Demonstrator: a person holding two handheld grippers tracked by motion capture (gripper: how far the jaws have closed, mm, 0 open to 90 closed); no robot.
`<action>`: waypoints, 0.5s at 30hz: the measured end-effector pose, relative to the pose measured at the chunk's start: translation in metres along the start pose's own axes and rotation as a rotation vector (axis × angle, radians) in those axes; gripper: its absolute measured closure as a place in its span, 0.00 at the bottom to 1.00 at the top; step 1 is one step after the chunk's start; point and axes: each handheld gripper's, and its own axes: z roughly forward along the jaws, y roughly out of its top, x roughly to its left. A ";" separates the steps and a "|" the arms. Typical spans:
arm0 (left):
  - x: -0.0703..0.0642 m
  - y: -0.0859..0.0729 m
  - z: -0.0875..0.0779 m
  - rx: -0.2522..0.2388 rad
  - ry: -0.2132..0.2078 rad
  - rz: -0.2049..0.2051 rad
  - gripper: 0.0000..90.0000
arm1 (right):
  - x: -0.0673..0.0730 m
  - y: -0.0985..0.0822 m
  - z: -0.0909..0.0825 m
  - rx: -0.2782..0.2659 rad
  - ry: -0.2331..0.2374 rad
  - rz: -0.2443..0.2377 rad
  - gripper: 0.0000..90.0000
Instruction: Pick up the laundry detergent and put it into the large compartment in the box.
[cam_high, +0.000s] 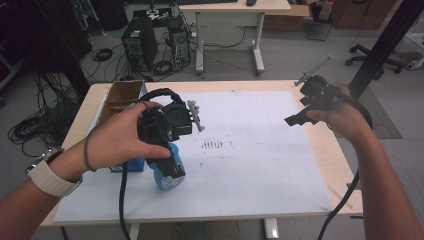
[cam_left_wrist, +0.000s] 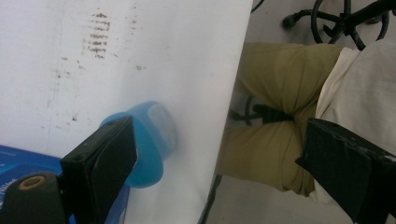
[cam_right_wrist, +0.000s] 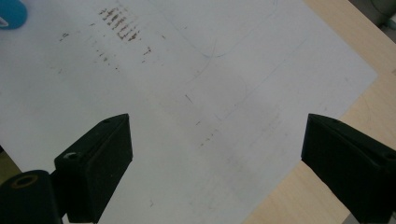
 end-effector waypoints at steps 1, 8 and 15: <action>0.000 0.000 -0.001 -0.005 0.002 -0.006 0.12 | 0.000 0.000 0.000 0.000 0.000 0.000 0.10; -0.003 0.000 -0.004 -0.003 0.009 -0.003 0.12 | 0.002 0.000 -0.001 -0.002 0.001 -0.001 0.10; -0.002 0.001 -0.007 -0.021 0.019 -0.018 0.11 | 0.002 0.001 0.000 0.005 0.006 -0.003 0.10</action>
